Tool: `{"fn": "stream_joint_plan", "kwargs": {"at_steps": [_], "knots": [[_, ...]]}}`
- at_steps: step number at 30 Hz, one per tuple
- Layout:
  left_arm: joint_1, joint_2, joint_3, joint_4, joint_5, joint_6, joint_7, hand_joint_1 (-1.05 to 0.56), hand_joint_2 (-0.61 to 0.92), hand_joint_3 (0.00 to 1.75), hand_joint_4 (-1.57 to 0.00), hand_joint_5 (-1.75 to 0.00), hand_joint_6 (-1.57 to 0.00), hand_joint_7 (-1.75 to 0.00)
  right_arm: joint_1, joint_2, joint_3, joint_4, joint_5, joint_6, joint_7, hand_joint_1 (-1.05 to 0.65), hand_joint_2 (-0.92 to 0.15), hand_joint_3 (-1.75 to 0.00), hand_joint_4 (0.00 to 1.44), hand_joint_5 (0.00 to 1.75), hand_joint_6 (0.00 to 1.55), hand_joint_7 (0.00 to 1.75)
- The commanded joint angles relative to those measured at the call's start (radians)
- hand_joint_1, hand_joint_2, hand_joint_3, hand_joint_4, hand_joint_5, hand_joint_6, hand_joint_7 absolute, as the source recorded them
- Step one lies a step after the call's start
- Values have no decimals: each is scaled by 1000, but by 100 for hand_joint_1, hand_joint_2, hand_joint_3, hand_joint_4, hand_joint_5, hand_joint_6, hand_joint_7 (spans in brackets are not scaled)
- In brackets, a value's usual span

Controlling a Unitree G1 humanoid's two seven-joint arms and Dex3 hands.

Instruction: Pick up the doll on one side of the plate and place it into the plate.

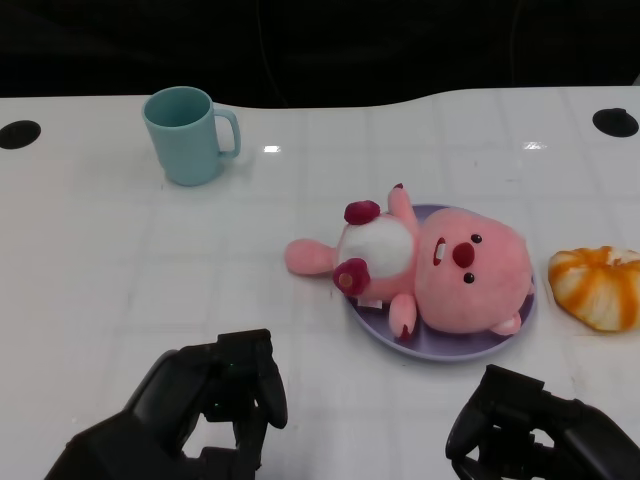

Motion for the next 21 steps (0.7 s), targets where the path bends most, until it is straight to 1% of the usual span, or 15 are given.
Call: {"fn": "stream_joint_plan", "kwargs": {"at_steps": [1,5,9,21], "knots": [[-16,12,-3,13,-4,12,-14,-1,38,146,-90,-175,-75,-173,-9,-15,-29,17,17,-18,9,-21,-83,-70,66,175,45,167],[-26,7,2,21,-7,51,-3,1,38,147,-88,-175,-76,-170,-17,-12,-37,37,16,-41,14,-20,-83,-69,66,175,45,166],[-37,3,12,37,-19,59,-3,2,38,148,-87,-175,-75,-170,-21,-11,-38,45,15,-49,11,-19,-83,-69,67,175,45,166],[-52,25,20,67,-35,50,-22,1,37,149,-88,-175,-77,-170,-18,-11,-27,39,7,-47,7,-17,-83,-68,67,175,46,164]]}}
